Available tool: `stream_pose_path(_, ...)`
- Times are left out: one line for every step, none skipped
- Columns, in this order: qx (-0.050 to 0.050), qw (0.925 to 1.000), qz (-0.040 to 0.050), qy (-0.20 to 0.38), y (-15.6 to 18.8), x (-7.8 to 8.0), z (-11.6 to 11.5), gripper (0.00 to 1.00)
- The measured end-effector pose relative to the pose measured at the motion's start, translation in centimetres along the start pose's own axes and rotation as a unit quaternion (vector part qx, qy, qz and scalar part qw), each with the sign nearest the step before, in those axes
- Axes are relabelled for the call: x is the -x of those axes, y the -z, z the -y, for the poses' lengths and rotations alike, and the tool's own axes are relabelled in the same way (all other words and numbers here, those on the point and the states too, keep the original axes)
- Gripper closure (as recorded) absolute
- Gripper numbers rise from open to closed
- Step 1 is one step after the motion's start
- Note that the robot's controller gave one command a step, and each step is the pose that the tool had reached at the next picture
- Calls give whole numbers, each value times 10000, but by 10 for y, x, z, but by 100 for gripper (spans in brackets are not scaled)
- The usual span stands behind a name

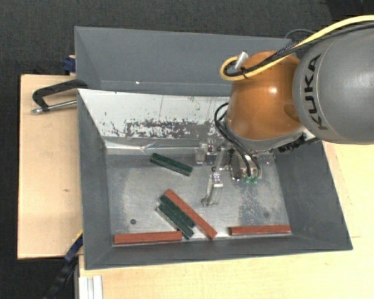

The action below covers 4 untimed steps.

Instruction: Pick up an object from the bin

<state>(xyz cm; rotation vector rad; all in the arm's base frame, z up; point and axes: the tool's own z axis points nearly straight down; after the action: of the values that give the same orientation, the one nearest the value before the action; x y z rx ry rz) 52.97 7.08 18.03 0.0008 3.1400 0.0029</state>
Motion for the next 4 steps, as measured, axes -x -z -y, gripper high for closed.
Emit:
stream_pose_path(0,10000,0,0,0,0,0,0)
stream_pose_path(0,9997,30,233,-61,-20,-11,0)
stream_pose_path(-2,9997,1,248,-100,-18,-49,0)
stream_pose_path(5,9998,24,200,-108,-37,-28,100)
